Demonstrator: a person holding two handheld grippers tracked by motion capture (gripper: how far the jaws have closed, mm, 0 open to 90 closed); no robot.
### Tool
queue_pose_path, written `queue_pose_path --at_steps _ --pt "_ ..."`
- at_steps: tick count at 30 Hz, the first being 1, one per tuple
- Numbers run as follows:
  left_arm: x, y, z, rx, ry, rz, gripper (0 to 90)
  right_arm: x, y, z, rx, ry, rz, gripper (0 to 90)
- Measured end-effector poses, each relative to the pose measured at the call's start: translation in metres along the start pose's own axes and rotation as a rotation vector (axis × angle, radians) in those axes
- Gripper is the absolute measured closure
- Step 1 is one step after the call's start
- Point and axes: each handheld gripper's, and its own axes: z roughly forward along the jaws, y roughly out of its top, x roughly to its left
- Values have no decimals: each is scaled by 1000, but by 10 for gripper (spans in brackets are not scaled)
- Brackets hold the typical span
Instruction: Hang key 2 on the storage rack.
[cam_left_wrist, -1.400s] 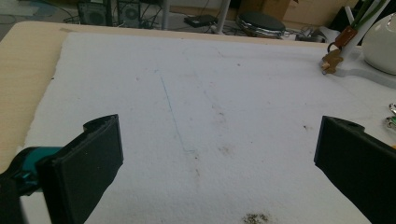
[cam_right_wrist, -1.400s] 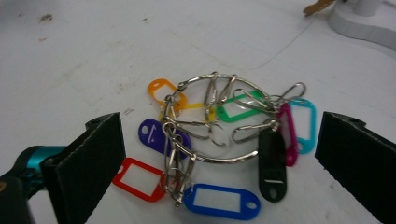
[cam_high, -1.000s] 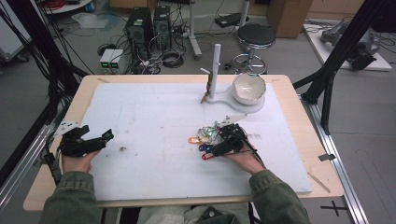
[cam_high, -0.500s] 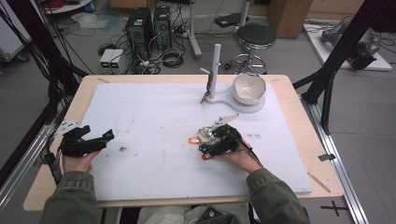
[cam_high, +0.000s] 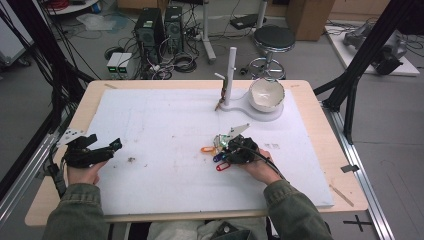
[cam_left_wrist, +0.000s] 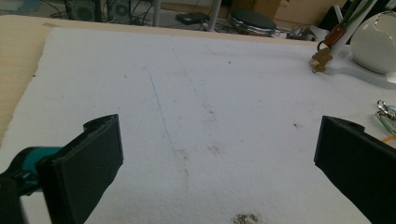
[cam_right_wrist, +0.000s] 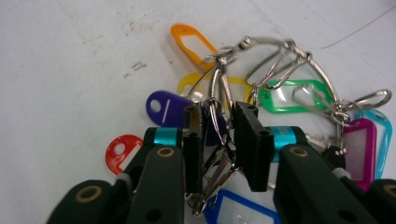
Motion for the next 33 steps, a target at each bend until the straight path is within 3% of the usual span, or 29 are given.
queue_pose_path --at_steps 3,6,14,22,27,33 --pt "0 0 0 -1 -2 -2 17 4 1 -1 -1 -25 -18 746" --pt "0 0 0 -1 0 -3 17 4 2 -6 -40 -12 -25 760" --pt "1 0 0 -8 -4 -6 16 1 3 -13 -75 34 41 763" --pt "1 0 0 -4 -2 -2 16 -9 2 -25 -148 90 107 764" --pt "0 0 0 -2 -5 -4 16 -12 3 -34 -194 97 135 764" --pt "0 0 1 -6 -14 -13 16 -17 2 -40 -203 121 187 764"
